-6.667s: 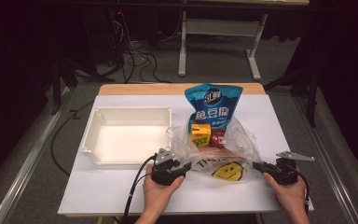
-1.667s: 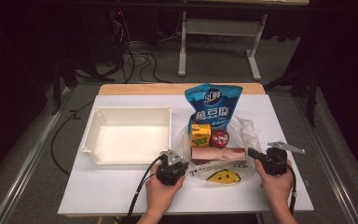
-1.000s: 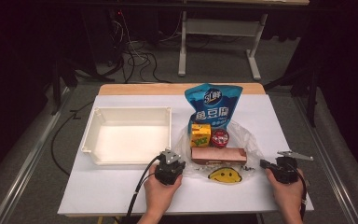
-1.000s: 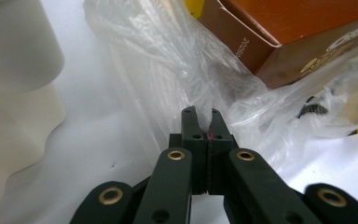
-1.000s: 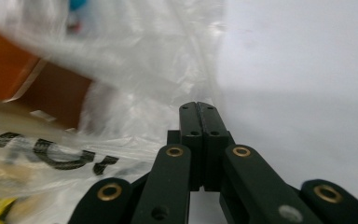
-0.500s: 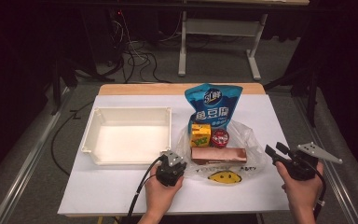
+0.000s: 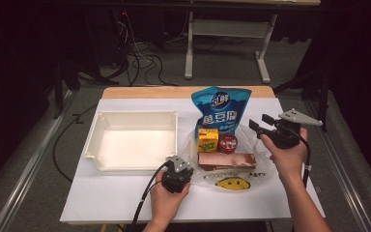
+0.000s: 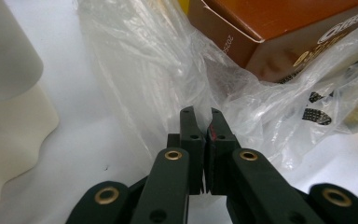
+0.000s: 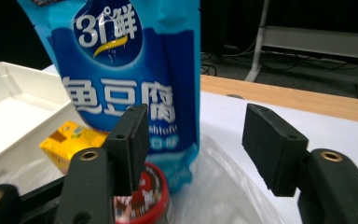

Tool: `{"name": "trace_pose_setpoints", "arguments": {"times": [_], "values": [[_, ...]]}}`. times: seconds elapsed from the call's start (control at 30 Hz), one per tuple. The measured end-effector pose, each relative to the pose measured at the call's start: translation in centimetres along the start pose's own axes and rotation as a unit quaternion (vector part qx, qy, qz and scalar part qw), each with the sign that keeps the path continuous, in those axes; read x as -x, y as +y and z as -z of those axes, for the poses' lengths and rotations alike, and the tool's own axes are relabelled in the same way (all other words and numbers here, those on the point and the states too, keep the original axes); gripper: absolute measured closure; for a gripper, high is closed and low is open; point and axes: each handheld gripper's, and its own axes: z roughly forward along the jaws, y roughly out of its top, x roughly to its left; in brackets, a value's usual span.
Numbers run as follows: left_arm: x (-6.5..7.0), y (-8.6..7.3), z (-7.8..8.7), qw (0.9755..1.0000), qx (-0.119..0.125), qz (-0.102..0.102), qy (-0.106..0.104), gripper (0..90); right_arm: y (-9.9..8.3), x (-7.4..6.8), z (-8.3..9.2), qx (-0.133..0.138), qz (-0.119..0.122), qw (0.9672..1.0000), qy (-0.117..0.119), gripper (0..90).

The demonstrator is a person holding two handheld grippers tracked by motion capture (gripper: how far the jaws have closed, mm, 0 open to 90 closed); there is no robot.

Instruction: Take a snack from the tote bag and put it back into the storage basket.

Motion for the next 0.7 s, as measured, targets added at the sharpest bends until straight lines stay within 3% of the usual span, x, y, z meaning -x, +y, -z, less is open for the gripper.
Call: {"name": "trace_pose_setpoints", "arguments": {"times": [0.1,0.27,0.47,0.57,0.7], "values": [[0.0,0.0,0.0,1.0000,0.001,0.001,0.000,87.8,0.8,0.2,-1.4,-0.004,-0.012,0.9999,0.011,40.1],[0.0,0.0,0.0,1.0000,-0.001,0.000,-0.002,87.8,1.4,0.4,-3.6,-0.013,-0.009,0.9995,0.028,37.6],[0.0,0.0,0.0,1.0000,0.000,0.000,-0.003,87.8,1.9,-0.3,-6.1,-0.024,0.002,0.9989,0.041,37.6],[0.0,0.0,0.0,1.0000,0.000,0.002,-0.005,87.8,1.8,-0.6,-7.1,-0.027,-0.005,0.9984,0.049,40.5],[-0.1,0.0,0.0,1.0000,0.000,0.005,-0.007,87.8,1.2,-0.7,-8.5,-0.042,0.009,0.9976,0.054,40.8]]}}
